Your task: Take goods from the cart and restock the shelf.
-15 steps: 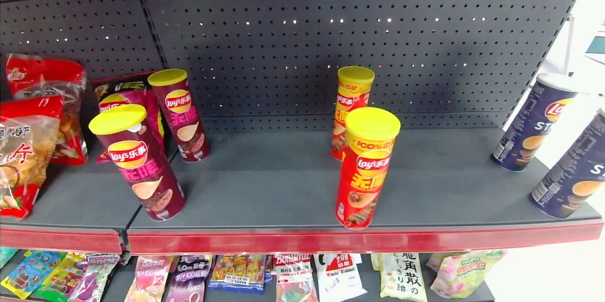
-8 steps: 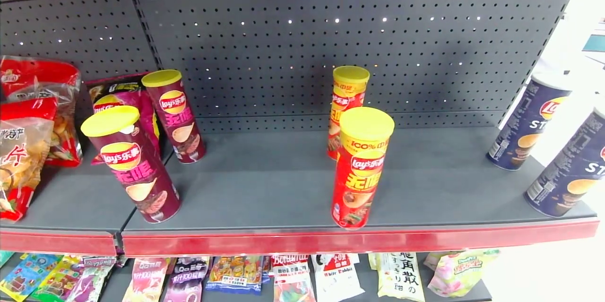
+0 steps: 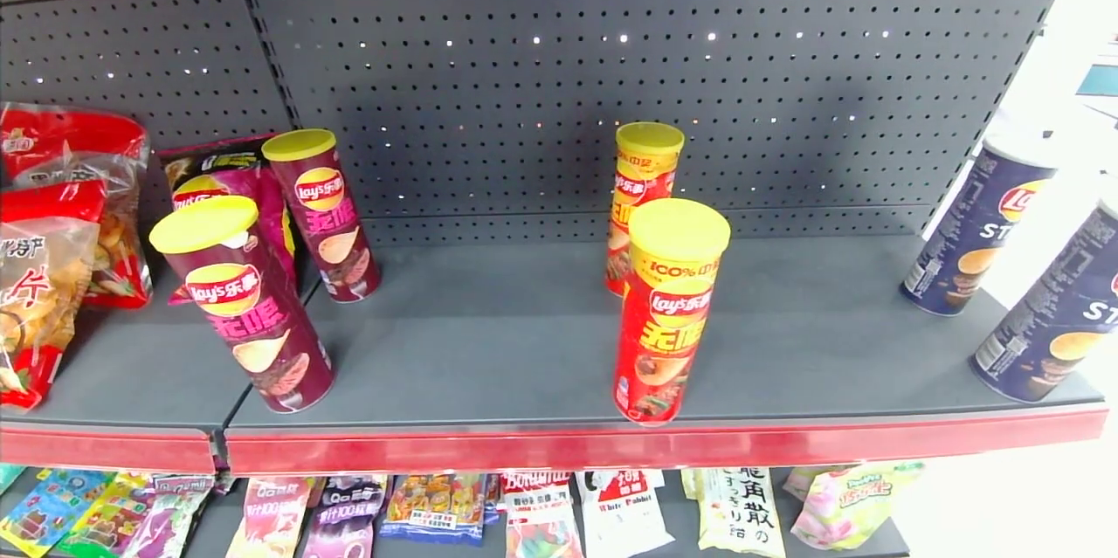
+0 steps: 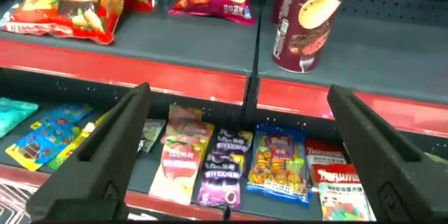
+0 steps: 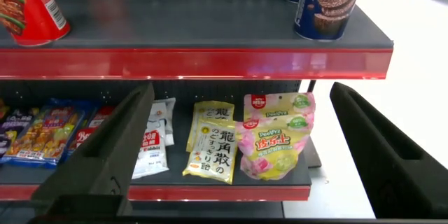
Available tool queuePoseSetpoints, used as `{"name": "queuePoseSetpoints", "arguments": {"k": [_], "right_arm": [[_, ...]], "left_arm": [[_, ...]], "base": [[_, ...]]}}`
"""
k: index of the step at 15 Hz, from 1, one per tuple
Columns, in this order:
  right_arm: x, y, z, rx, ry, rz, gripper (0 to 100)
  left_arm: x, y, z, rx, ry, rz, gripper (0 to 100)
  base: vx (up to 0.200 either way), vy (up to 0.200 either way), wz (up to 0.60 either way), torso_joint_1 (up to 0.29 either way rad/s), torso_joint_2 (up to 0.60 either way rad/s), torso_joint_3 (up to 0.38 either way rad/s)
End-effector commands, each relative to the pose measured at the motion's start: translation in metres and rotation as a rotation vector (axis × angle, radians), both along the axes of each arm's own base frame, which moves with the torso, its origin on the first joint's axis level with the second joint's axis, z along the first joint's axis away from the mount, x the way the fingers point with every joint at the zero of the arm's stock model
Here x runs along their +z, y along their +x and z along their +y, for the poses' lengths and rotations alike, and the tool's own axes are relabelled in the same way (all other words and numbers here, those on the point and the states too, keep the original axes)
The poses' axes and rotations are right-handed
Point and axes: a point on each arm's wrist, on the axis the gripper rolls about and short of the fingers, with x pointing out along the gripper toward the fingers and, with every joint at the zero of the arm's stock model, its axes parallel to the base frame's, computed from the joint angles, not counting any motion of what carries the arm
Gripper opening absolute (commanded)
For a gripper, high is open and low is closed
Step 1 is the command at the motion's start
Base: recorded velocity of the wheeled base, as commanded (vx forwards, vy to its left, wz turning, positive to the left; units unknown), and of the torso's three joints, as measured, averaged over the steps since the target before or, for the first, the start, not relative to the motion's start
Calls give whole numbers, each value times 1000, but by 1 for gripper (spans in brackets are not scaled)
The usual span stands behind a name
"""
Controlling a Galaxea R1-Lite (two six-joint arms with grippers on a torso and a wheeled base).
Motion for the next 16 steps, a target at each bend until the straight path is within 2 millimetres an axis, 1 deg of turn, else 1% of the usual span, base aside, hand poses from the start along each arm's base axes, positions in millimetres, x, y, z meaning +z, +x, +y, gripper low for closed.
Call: {"name": "queuePoseSetpoints", "arguments": {"k": [1, 2, 3, 6, 11, 12, 13, 14, 15, 16], "right_arm": [[0, 0, 0, 0, 0, 1, 100], [0, 0, 0, 0, -2, 1, 100], [0, 0, 0, 0, -3, 1, 100], [0, 0, 0, 0, -5, 1, 100], [0, 0, 0, 0, -26, -1, 100], [4, -1, 0, 6, -28, -26, 100], [34, -2, 1, 72, -22, -57, 100], [65, 3, 1, 107, 25, -57, 100], [79, 1, 0, 163, 74, -76, 100], [76, 0, 0, 245, 67, -76, 100]], "left_arm": [[0, 0, -1, -24, 21, -2, 100], [0, 0, -1, -31, 12, -1, 100], [-2, 0, -2, -76, -17, 10, 100], [-4, 0, -3, -133, 75, 44, 100], [-4, 0, -3, -134, 67, 44, 100], [-4, 0, -3, -134, 67, 44, 100], [-4, 0, -3, -134, 67, 44, 100], [-4, 0, -3, -134, 67, 44, 100], [-4, 0, -3, -134, 67, 44, 100], [-5, 0, -3, -134, 67, 45, 100]], "base": [[0, 0, 0, 0, 0, 0], [0, 0, 0, 0, 0, 0], [0, 0, 0, 0, 0, 0], [0, 0, 0, 0, 0, 0], [0, 0, 0, 0, 0, 0], [0, 0, 0, 0, 0, 0], [0, 0, 0, 0, 0, 0], [0, 0, 0, 0, 0, 0], [0, 0, 0, 0, 0, 0], [0, 0, 0, 0, 0, 0]]}}
